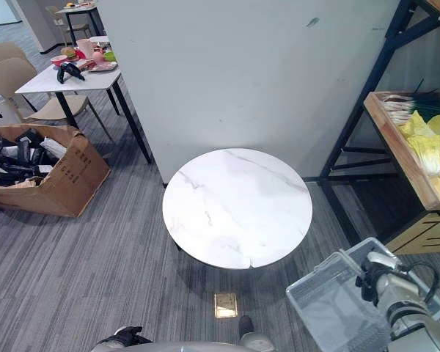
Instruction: Get the vegetables into the basket
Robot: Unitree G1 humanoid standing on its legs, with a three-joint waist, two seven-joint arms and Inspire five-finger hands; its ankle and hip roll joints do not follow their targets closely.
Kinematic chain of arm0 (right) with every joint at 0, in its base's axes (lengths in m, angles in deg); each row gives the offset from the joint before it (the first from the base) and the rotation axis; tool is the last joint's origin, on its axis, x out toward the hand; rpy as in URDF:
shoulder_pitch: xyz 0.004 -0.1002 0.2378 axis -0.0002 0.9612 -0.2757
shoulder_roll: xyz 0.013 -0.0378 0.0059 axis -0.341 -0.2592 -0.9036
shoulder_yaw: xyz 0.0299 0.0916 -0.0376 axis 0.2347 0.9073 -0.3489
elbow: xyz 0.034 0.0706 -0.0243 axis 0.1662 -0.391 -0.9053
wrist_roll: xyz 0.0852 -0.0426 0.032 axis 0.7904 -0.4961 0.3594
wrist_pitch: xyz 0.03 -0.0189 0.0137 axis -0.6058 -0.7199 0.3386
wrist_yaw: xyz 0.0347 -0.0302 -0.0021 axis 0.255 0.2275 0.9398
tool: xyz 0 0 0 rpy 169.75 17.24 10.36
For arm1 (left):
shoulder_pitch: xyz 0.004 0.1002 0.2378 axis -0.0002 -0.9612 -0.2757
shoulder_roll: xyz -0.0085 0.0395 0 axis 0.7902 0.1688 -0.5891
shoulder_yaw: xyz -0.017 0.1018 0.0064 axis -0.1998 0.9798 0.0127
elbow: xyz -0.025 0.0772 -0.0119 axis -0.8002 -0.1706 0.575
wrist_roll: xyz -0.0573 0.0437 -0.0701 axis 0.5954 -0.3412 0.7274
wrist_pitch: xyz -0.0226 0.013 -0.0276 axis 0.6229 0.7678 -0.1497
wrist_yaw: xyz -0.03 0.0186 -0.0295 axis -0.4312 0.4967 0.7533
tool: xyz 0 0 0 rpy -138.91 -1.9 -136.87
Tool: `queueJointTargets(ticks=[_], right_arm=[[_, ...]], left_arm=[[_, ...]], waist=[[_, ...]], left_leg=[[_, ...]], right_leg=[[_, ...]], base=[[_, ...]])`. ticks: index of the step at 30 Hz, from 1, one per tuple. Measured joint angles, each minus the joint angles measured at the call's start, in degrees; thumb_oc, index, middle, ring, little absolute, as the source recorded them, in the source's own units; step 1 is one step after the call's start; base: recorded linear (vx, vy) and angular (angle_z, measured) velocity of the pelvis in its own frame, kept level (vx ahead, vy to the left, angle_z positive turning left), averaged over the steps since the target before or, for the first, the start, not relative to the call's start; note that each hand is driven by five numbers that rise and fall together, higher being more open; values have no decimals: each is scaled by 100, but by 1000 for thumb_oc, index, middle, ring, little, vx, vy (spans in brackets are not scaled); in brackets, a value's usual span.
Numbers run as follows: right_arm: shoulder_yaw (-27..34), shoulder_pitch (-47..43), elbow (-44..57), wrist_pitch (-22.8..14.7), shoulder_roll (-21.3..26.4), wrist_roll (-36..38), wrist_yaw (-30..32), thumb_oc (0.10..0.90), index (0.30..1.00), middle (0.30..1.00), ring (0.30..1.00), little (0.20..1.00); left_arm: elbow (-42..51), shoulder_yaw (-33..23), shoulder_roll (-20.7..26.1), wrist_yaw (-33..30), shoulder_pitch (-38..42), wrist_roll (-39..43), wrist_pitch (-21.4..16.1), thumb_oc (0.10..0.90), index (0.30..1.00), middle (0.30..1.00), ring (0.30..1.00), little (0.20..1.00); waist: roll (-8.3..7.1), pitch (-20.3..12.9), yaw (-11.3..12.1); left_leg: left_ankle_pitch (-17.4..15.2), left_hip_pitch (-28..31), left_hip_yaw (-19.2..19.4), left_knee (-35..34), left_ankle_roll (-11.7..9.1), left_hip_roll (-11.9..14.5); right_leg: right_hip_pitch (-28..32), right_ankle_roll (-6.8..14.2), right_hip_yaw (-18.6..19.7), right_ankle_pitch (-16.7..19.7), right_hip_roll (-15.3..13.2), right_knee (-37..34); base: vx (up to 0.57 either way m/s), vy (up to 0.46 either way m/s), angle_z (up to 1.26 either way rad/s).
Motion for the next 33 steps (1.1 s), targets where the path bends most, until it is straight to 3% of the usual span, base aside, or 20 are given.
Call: queueJointTargets(ticks=[4,19,27,33], right_arm=[[3,188,-189,-37,-200,206,105,400,300,300,300,300],[280,520,-114,-38,-367,413,211,400,300,300,300,300],[438,690,116,20,-715,405,305,400,300,300,300,300],[681,786,529,67,-802,414,319,400,300,300,300,300]], left_arm=[[11,-30,4,1,34,0,-12,900,1000,1000,1000,1000],[-13,-29,68,-4,105,-104,-44,900,1000,1000,1000,1000],[-9,52,105,8,156,-326,-52,900,1000,1000,1000,1000],[25,238,176,9,252,-472,-70,900,1000,1000,1000,1000]], waist=[[-14,9,133],[-167,101,95],[-280,230,-217],[-175,440,-484]], left_leg=[[0,11,-23,0,-2,-3],[-2,1,48,0,3,-106],[-159,103,705,-1,211,-356],[-312,111,1258,-3,415,-539]], right_leg=[[27,0,-19,-2,-6,0],[-65,14,95,1,-59,1],[-308,228,705,107,-244,3],[-553,438,910,34,-407,3]], base=[[6,11,2],[-7,31,-3],[1,92,-40],[-7,60,-47]])
